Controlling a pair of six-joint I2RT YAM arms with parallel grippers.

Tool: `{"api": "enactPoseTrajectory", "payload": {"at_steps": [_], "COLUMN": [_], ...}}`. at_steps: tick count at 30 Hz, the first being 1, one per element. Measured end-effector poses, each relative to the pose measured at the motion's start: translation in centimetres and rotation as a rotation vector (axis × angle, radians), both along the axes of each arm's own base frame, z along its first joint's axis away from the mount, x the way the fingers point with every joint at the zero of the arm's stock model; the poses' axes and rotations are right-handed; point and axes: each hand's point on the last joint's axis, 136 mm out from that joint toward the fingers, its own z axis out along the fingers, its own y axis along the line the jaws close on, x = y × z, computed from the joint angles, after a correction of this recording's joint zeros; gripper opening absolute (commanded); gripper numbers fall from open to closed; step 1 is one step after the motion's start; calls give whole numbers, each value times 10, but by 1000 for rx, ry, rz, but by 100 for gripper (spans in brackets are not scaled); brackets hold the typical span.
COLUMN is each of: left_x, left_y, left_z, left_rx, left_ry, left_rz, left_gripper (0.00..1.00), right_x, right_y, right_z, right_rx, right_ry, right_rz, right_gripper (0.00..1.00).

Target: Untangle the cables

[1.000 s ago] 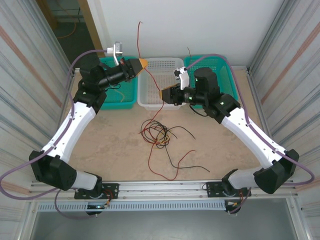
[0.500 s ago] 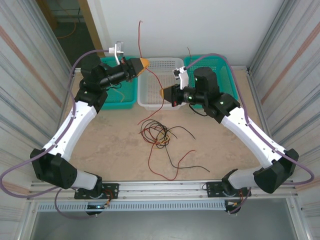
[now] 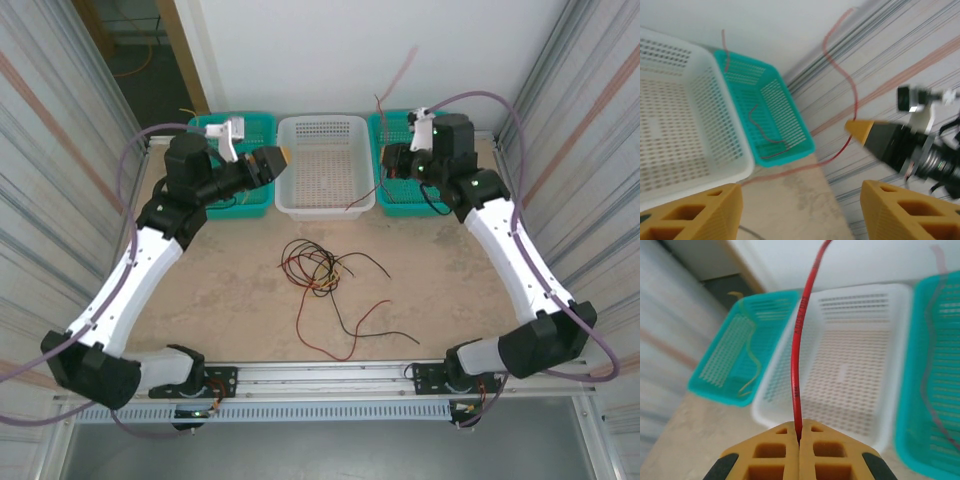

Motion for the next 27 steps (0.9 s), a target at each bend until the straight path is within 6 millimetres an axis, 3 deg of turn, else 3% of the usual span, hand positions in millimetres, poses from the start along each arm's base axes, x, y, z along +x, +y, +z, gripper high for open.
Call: {"api": "enactPoseTrajectory", "payload": {"at_steps": [3, 8, 11, 15, 20, 27], "left_x": [-12, -50, -74, -97, -119, -157], "left_y": [-2, -40, -64, -85, -102, -126], "left_z": [-36, -96, -117, -138, -166, -223], "left_rx": [94, 274, 344, 403, 459, 574], "left_ry": [28, 86, 98, 117, 176, 301], "left_rz": [0, -131, -231, -338, -452, -600], "left_gripper": [59, 54, 53, 57, 62, 66], "right_x": [25, 50, 57, 63, 82, 115], "right_y": [-26, -51, -61, -76, -108, -156], "right_z": [-15, -72, -106, -130, -128, -98], "right_rx": [-34, -137, -217, -272, -271, -263], "right_ry": [51, 199, 284, 351, 355, 295], "right_rz": [-84, -162, -190, -221, -301, -425], "right_gripper": [0, 0, 0, 0, 0, 0]}}
